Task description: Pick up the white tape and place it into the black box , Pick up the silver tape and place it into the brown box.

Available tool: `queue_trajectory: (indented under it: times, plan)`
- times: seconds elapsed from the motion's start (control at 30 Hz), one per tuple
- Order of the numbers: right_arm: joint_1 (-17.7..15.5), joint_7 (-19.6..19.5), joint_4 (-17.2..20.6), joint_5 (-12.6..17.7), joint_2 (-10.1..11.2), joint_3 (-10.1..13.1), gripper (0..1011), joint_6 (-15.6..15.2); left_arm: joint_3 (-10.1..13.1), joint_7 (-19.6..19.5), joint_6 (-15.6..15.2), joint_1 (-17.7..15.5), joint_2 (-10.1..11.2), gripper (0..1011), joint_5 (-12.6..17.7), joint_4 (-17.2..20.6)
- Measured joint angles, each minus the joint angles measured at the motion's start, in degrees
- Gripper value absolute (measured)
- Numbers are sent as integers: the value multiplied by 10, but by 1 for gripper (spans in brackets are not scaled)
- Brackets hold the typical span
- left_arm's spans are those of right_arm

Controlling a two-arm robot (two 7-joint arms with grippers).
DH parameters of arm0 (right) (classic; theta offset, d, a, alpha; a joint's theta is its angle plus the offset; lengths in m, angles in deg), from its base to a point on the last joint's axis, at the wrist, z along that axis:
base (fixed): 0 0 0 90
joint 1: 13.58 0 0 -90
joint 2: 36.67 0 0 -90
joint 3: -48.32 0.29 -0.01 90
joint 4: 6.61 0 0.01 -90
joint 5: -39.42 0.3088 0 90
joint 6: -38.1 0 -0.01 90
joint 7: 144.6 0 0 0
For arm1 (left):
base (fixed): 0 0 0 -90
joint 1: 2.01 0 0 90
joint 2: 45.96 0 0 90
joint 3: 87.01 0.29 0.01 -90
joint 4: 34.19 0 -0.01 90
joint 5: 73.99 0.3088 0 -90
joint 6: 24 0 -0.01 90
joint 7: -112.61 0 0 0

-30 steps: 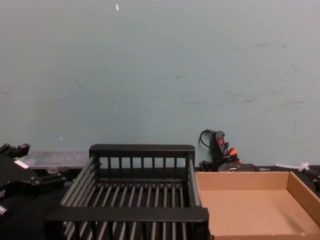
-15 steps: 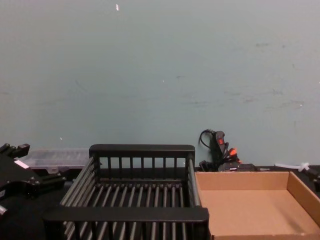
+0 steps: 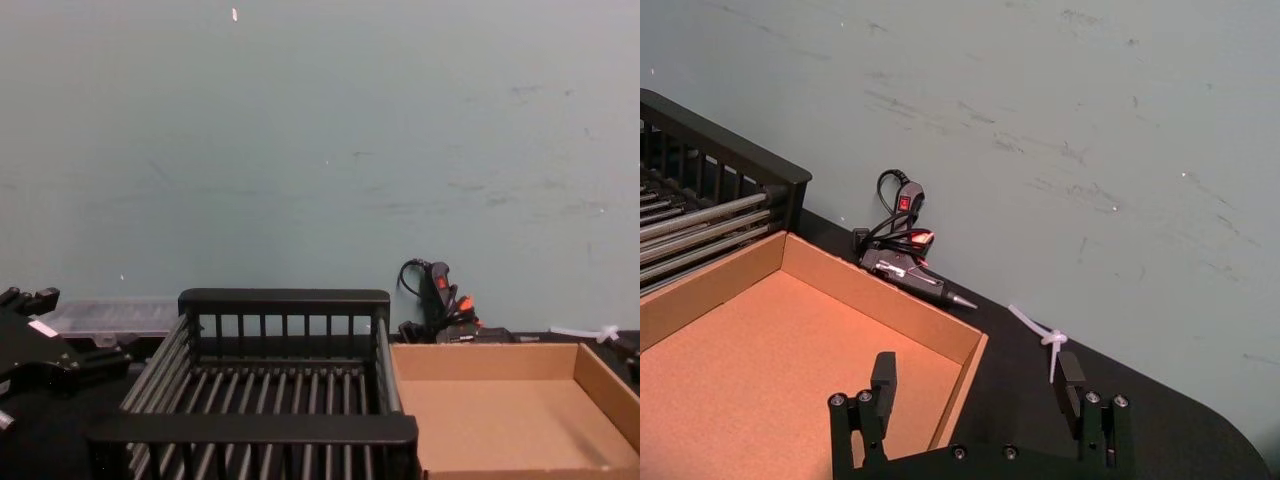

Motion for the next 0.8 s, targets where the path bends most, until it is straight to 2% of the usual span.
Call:
queue_trajectory:
  times: [0.17, 0.37, 0.7, 0.8]
  plan:
    - [-4, 6, 2, 0, -3, 7, 1002, -2, 0, 0, 0, 0, 0, 1001, 0, 0]
    - [-21, 20, 27, 15, -2, 24, 1002, -22, 0, 0, 0, 0, 0, 1001, 0, 0]
    - [-66, 27, 102, 40, 12, 57, 1002, -90, 0, 0, 0, 0, 0, 1001, 0, 0]
    - [-87, 26, 138, 45, 19, 68, 1002, -123, 0, 0, 0, 0, 0, 1001, 0, 0]
